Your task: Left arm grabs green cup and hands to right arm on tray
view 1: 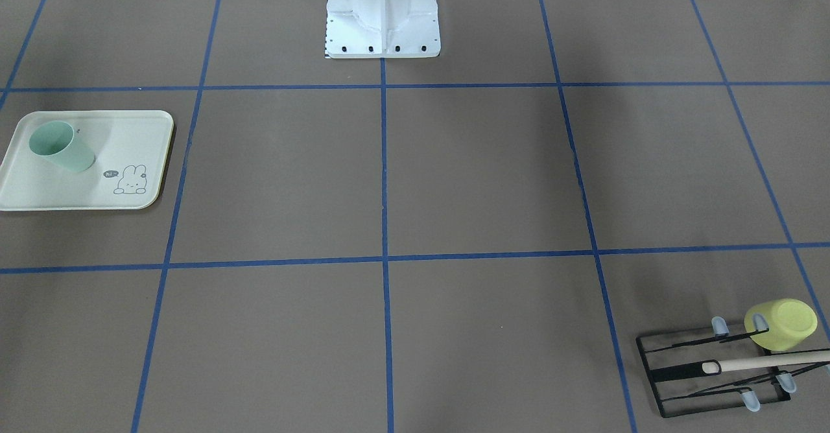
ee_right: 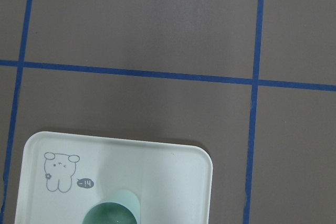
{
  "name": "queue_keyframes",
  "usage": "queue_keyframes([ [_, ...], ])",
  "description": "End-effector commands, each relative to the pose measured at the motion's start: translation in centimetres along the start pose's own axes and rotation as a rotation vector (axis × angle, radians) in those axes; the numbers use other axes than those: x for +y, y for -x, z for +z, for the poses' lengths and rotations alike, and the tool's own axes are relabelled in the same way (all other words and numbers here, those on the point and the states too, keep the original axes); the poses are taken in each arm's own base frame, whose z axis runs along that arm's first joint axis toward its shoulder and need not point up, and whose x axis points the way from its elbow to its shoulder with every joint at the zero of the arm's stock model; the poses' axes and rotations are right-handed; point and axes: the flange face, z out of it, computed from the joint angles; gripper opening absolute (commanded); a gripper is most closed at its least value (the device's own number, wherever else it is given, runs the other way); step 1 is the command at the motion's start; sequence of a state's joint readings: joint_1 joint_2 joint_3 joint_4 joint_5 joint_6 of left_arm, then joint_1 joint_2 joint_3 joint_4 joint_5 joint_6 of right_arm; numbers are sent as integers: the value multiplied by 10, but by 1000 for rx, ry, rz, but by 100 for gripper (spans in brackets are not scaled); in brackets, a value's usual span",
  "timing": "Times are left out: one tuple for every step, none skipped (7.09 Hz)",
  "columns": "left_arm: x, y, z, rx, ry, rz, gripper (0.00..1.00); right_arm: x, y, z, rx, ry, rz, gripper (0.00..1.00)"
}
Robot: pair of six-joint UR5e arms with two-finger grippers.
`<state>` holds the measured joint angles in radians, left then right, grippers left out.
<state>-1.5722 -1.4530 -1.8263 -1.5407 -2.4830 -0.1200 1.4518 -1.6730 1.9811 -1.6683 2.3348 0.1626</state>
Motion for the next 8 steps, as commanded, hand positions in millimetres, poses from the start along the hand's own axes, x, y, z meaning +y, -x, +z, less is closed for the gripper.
queue_keyframes([
  [5,10,6,-22,11,-15,100,9,-10,16,7,38,22,100],
  [5,12,7,-41,12,-14,100,10,-14,23,9,53,29,100],
  [7,14,8,-50,13,-18,100,11,-24,33,11,73,49,100],
  [6,13,8,-50,12,-15,100,10,-24,33,11,74,48,100],
  [6,12,8,-50,10,-14,100,11,-24,33,9,74,48,100],
  [6,12,7,-50,9,-13,100,11,-25,34,11,74,48,100],
  [5,10,8,-49,11,-3,100,10,-24,33,11,72,46,100],
  [5,9,8,-48,2,12,100,10,-24,33,9,71,45,100],
])
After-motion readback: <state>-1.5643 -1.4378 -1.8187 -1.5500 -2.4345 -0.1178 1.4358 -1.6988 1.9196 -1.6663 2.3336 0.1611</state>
